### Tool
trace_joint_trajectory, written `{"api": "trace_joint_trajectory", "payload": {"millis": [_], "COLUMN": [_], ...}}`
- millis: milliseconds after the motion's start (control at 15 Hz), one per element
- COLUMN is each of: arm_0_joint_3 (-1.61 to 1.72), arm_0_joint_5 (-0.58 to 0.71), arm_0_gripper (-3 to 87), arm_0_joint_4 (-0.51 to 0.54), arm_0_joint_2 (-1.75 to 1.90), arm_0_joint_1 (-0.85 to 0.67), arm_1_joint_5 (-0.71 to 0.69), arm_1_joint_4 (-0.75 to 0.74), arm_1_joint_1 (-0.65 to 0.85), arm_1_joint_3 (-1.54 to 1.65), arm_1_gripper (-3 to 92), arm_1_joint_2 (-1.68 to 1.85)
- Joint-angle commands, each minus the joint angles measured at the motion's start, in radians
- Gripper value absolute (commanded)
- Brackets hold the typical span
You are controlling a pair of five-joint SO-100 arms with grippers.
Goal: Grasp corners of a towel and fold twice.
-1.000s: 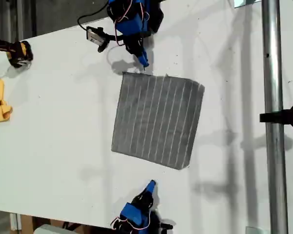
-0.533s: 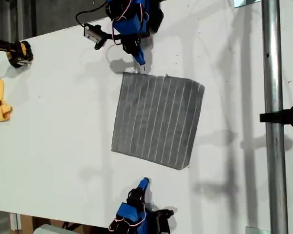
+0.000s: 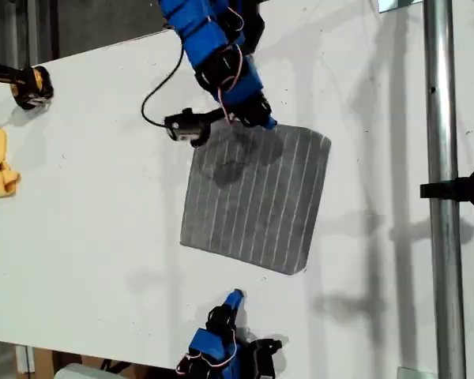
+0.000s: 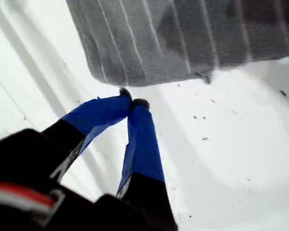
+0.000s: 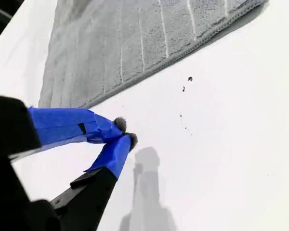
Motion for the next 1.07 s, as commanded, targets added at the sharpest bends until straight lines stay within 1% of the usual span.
{"api": "trace_joint_trajectory", "payload": {"millis": [0, 200, 267, 333, 400, 533, 600, 667, 800, 933, 1000], "arm_0_joint_3": [0.000, 0.000, 0.000, 0.000, 0.000, -0.002, -0.003, -0.006, -0.021, -0.032, -0.035], "arm_0_joint_5": [-0.018, -0.021, -0.025, -0.034, -0.040, -0.058, -0.061, -0.078, -0.114, -0.127, -0.135], "arm_0_gripper": [-0.2, -0.2, -0.2, -0.2, -0.2, 0.2, 1.0, 2.2, 2.0, 1.8, 1.8], "arm_0_joint_4": [0.005, 0.005, 0.005, 0.005, 0.003, 0.002, -0.005, -0.002, 0.008, 0.009, 0.012], "arm_0_joint_2": [0.005, 0.005, 0.005, 0.005, 0.005, 0.005, 0.005, 0.005, 0.005, 0.005, 0.005], "arm_0_joint_1": [0.020, 0.028, 0.031, 0.041, 0.054, 0.078, 0.089, 0.100, 0.132, 0.152, 0.153], "arm_1_joint_5": [0.044, 0.040, 0.054, 0.087, 0.109, 0.094, 0.117, 0.169, 0.252, 0.256, 0.259], "arm_1_joint_4": [-0.002, -0.006, -0.002, 0.003, 0.006, -0.005, -0.003, -0.002, -0.015, -0.083, -0.107], "arm_1_joint_1": [-0.095, -0.137, -0.140, -0.143, -0.141, -0.129, -0.124, -0.124, -0.150, -0.161, -0.166], "arm_1_joint_3": [-0.242, -0.308, -0.316, -0.316, -0.316, -0.310, -0.308, -0.305, -0.301, -0.291, -0.291], "arm_1_gripper": [-0.2, -0.2, 8.0, 25.2, 36.3, 44.0, 43.2, 41.4, 38.6, 37.5, 35.3], "arm_1_joint_2": [-0.193, -0.265, -0.278, -0.281, -0.281, -0.308, -0.345, -0.407, -0.535, -0.601, -0.627]}}
